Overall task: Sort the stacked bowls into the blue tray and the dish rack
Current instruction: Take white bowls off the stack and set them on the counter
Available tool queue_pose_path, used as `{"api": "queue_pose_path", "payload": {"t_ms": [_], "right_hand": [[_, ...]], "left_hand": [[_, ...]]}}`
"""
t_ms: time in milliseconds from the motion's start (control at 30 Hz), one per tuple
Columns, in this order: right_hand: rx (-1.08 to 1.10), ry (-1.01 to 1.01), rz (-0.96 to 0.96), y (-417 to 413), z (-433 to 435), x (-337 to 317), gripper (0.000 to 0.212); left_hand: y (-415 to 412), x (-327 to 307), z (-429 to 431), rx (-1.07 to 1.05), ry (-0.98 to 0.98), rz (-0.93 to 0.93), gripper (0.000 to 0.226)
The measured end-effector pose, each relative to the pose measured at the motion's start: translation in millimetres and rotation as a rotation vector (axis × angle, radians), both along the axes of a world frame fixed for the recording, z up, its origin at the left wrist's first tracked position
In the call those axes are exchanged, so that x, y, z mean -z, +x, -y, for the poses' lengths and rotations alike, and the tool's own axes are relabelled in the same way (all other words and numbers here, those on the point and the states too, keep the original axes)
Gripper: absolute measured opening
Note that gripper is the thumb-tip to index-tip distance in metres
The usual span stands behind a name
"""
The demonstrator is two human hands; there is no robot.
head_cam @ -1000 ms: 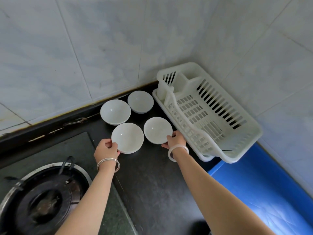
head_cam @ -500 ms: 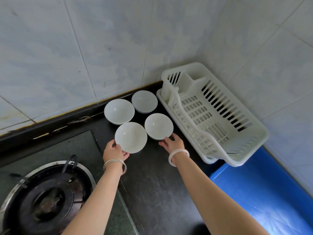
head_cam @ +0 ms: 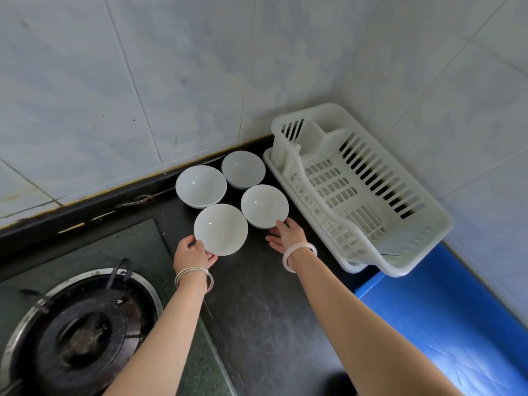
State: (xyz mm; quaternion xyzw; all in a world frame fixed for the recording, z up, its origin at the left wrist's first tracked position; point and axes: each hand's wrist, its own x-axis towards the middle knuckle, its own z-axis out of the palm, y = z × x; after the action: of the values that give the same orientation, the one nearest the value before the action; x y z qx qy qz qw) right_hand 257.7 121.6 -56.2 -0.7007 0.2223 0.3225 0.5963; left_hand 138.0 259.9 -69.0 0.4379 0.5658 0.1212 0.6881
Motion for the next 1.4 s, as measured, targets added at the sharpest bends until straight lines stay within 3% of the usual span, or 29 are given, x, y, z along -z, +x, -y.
{"api": "queue_pose_path", "payload": {"t_ms": [200, 300, 467, 600, 767, 900, 1033, 1400], "right_hand": [[-0.092, 0.007, -0.004, -10.9, 13.6, -15.4, 0.045], [-0.182, -0.052, 0.121, -24.6, 33.6, -28.3, 0.039], [-0.285, -0.189, 0.374, -65.9, 102.6, -57.0, 0.030], [-0.304, -0.414, 0.472, -113.6, 182.8, -66.5, 0.024], [-0.309, -0.799, 0.391, -179.1, 275.0, -56.9, 0.022], [-0.347, -0.997, 0.288, -214.9, 322.1, -39.8, 0.026], [-0.359, -0.990, 0.186, -231.8, 335.0, -26.6, 0.025], [-0.330, -1.035, 0.251, -229.4, 326.8, -20.0, 0.018]], "left_hand": [[-9.1, -6.8, 10.6, 0.341, 0.318, -0.151, 0.036], [-17.5, -13.4, 21.0, 0.487, 0.407, -0.255, 0.044], [-43.2, -26.5, 61.0, 0.619, 0.517, -0.276, 0.050], [-66.5, -33.7, 114.2, 0.814, 0.580, -0.212, 0.043], [-95.9, -33.8, 196.7, 1.158, 0.707, -0.124, 0.037], [-116.8, -25.7, 250.3, 1.359, 0.698, -0.070, 0.040], [-128.0, -19.2, 281.3, 1.467, 0.682, -0.073, 0.046], [-135.7, -13.2, 289.6, 1.429, 0.546, -0.090, 0.046]]}}
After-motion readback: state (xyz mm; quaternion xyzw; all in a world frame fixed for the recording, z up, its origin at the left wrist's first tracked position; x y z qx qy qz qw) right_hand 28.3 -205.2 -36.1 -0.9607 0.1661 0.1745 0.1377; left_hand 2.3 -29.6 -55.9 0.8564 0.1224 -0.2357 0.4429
